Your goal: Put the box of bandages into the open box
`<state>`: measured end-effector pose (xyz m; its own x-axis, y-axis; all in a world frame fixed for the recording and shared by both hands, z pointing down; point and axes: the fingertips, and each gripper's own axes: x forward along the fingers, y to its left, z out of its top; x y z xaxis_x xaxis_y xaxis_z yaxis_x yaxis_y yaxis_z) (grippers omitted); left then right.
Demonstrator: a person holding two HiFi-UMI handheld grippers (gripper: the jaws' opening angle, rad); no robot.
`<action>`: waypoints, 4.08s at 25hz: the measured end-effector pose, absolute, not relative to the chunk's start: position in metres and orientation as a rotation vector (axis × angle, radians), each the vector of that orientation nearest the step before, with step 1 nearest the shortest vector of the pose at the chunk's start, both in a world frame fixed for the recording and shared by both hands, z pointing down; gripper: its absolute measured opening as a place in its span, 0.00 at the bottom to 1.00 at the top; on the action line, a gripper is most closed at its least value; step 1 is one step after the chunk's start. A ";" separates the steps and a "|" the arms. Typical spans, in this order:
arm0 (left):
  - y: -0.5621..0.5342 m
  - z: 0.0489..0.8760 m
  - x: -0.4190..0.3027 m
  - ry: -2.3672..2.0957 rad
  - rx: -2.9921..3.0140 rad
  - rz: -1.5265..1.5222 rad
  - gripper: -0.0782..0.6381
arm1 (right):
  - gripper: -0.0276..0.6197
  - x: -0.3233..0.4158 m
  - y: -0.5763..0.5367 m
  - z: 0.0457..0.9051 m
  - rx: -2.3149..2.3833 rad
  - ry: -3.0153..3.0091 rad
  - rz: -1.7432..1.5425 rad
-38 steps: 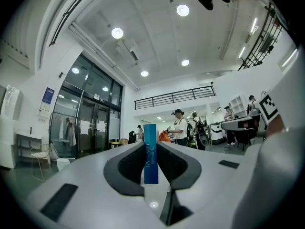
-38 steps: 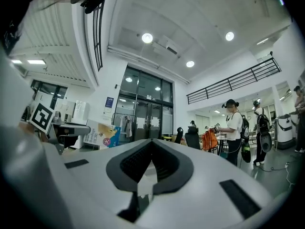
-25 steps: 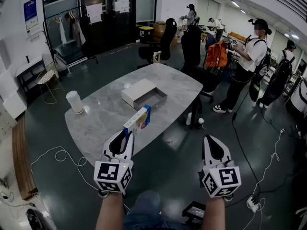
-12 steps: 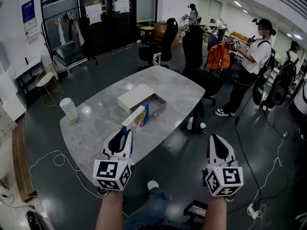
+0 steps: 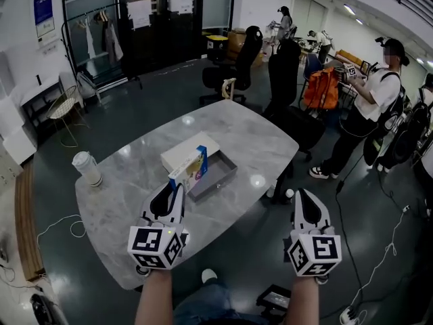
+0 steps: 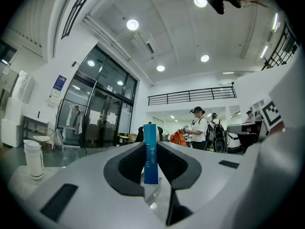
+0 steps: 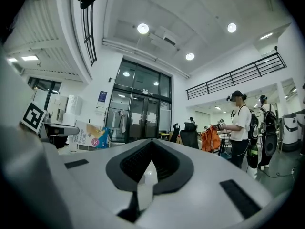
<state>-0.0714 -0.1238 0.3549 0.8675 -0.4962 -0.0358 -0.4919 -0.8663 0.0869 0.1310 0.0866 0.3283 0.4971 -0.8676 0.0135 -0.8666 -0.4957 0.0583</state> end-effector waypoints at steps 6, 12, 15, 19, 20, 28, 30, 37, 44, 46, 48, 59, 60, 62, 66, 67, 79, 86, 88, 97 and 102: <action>-0.163 0.359 -0.026 -0.824 2.924 -0.084 0.23 | 0.08 0.183 0.041 0.331 2.621 -1.580 0.002; -0.196 0.364 0.010 -0.869 2.902 -0.064 0.22 | 0.08 0.228 -0.003 0.334 2.592 -1.621 0.018; -0.205 0.366 0.020 -0.897 2.902 -0.032 0.22 | 0.08 0.244 -0.024 0.340 2.576 -1.661 0.046; -0.216 0.378 0.024 -0.962 2.865 0.024 0.22 | 0.08 0.255 -0.048 0.351 2.529 -1.740 0.087; -0.219 0.379 0.025 -0.978 2.856 0.033 0.22 | 0.08 0.258 -0.055 0.352 2.519 -1.761 0.092; -0.255 0.370 0.032 -1.197 2.764 0.006 0.22 | 0.08 0.297 -0.134 0.342 2.376 -1.960 0.064; -0.262 0.368 0.036 -1.239 2.733 -0.017 0.22 | 0.08 0.306 -0.153 0.336 2.335 -2.011 0.049; -0.275 0.366 0.052 -1.380 2.657 -0.062 0.22 | 0.08 0.336 -0.196 0.340 2.219 -2.147 0.045; -0.269 0.374 0.066 -1.510 2.553 -0.087 0.22 | 0.08 0.358 -0.225 0.348 2.079 -2.269 0.063; -0.266 0.379 0.070 -1.529 2.510 -0.100 0.22 | 0.08 0.362 -0.231 0.352 2.035 -2.299 0.073; -0.261 0.387 0.071 -1.543 2.467 -0.101 0.22 | 0.08 0.363 -0.236 0.359 1.993 -2.321 0.090; -0.232 0.444 0.091 -1.502 2.331 0.046 0.22 | 0.08 0.372 -0.225 0.419 1.877 -2.332 0.291; -0.229 0.450 0.093 -1.492 2.322 0.066 0.23 | 0.08 0.372 -0.223 0.426 1.866 -2.327 0.311; -0.223 0.462 0.097 -1.470 2.300 0.103 0.23 | 0.08 0.370 -0.217 0.439 1.843 -2.315 0.350; -0.210 0.491 0.099 -1.417 2.250 0.178 0.22 | 0.08 0.373 -0.206 0.465 1.831 -2.278 0.431; -0.207 0.497 0.100 -1.404 2.239 0.199 0.22 | 0.08 0.375 -0.203 0.471 1.837 -2.268 0.451; -0.203 0.540 0.109 -1.247 2.080 0.352 0.23 | 0.08 0.376 -0.191 0.490 1.830 -2.255 0.530; -0.218 0.561 0.117 -1.133 2.014 0.492 0.23 | 0.08 0.381 -0.206 0.488 1.880 -2.232 0.534; -0.223 0.565 0.117 -1.102 1.984 0.502 0.23 | 0.08 0.381 -0.211 0.484 1.890 -2.225 0.526; -0.233 0.597 0.101 -1.057 1.875 0.699 0.27 | 0.08 0.377 -0.238 0.490 1.939 -2.190 0.561; -0.239 0.617 0.098 -1.020 1.842 0.767 0.27 | 0.08 0.365 -0.249 0.497 1.925 -2.175 0.572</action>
<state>0.0977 -0.2386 0.6166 0.4741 -0.3383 0.8129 -0.8748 -0.2856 0.3914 0.3651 -0.2485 0.4971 -0.1445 -0.9128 0.3819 -0.9826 0.0869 -0.1641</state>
